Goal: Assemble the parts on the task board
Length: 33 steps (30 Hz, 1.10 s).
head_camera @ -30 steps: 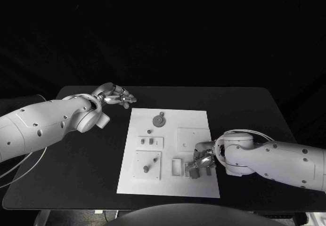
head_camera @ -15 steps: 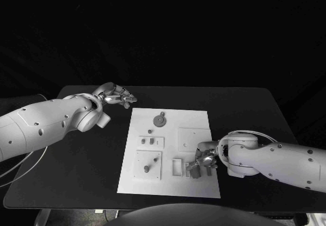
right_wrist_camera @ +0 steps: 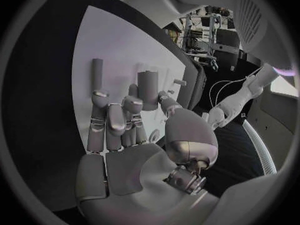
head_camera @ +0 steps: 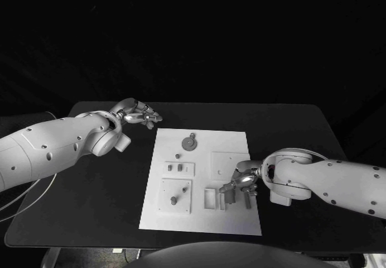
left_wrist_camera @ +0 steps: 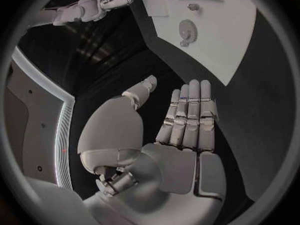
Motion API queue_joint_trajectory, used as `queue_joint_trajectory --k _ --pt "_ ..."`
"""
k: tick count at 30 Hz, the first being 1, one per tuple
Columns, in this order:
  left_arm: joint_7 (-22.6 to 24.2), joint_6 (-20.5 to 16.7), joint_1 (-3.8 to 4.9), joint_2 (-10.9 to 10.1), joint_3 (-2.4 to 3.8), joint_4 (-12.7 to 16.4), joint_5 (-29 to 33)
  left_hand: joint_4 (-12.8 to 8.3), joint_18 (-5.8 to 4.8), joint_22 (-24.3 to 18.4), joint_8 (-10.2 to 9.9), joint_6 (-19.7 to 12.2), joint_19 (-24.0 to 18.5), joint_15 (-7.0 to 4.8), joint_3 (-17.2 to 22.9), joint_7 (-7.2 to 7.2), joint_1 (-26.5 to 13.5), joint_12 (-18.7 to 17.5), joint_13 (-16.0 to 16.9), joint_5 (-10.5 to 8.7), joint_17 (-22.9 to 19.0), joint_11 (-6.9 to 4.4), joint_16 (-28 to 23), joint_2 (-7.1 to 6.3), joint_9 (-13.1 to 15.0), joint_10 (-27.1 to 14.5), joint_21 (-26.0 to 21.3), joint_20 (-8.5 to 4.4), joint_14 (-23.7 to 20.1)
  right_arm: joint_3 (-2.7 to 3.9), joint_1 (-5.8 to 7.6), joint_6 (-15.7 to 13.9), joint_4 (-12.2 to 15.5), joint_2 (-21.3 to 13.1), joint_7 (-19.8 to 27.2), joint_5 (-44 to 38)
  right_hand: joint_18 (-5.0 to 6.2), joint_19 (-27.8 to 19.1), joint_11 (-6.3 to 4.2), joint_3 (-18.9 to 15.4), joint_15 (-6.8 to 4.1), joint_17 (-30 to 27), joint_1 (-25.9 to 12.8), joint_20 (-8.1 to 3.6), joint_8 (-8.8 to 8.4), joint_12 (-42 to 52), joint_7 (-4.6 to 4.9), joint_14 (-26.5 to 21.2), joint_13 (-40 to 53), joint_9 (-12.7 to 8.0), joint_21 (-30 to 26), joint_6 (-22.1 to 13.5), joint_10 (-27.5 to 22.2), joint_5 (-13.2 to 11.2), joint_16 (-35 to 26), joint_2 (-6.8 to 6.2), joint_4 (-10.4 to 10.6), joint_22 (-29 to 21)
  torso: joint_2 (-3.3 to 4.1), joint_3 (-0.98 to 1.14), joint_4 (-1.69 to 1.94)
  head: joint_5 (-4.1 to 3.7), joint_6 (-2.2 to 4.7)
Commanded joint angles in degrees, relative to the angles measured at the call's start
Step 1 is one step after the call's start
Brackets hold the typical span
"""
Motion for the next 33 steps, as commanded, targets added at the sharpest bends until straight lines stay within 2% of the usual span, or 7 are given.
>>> queue_joint_trajectory --k 1,13,21,33 --pt "-0.1 0.7 0.05 0.2 0.03 0.1 0.0 0.1 1.02 0.1 0.3 -0.3 0.1 0.13 0.0 -0.14 0.1 -0.3 0.0 0.10 0.1 0.22 -0.4 0.10 0.0 -0.1 -0.3 -0.09 0.2 -0.03 0.19 -0.2 0.2 0.4 0.0 5.8 1.50 0.2 0.04 12.0 -0.04 -0.1 0.9 0.25 0.18 -0.3 -0.11 0.4 0.1 0.1 0.3 0.4 0.5 0.1 -0.3 1.16 -12.1 0.7 0.01 -0.03 0.07 0.08 0.13" --pt "-0.3 0.8 0.06 0.2 0.03 0.0 0.0 0.1 1.01 0.1 0.3 -0.2 0.1 0.14 0.0 -0.15 0.1 -0.3 0.0 0.10 0.1 0.25 -0.4 0.04 0.0 -0.1 -0.4 -0.07 0.2 -0.04 0.75 -0.6 -0.7 3.2 -1.3 13.3 1.50 0.2 0.05 12.1 0.01 -0.1 0.6 0.31 0.07 -0.4 -0.09 0.3 0.1 0.1 0.2 0.4 0.5 0.1 -0.4 0.86 -12.0 0.7 0.02 -0.06 0.03 0.25 -0.01" --pt "-0.5 1.0 0.06 0.3 0.03 0.0 0.0 0.1 1.00 0.1 0.3 -0.2 0.1 0.15 0.0 -0.15 0.1 -0.3 0.0 0.10 0.2 0.26 -0.4 0.05 0.0 -0.2 -0.4 -0.06 0.2 -0.19 0.75 0.4 -1.4 5.3 -2.1 12.7 1.50 0.1 0.07 12.4 0.07 -0.2 0.9 0.30 -0.11 -0.4 -0.06 0.1 0.1 0.1 0.2 0.4 0.5 0.1 -0.5 0.42 -12.2 0.7 0.02 -0.05 0.06 0.24 -0.14" --pt "-0.6 1.0 0.07 0.2 0.03 0.1 -0.1 0.2 1.00 0.1 0.3 -0.2 0.1 0.16 0.0 -0.15 0.1 -0.4 0.0 0.10 0.2 0.28 -0.5 0.03 0.0 -0.2 -0.4 -0.05 0.2 -0.36 0.75 0.5 -1.7 6.4 -2.9 8.8 1.50 0.0 0.17 12.5 0.13 -0.5 0.8 0.35 -0.34 -0.6 0.04 -0.1 0.1 0.1 0.2 0.2 0.3 0.1 -0.6 -0.06 -12.1 0.7 0.03 0.02 -0.01 0.55 -0.39"
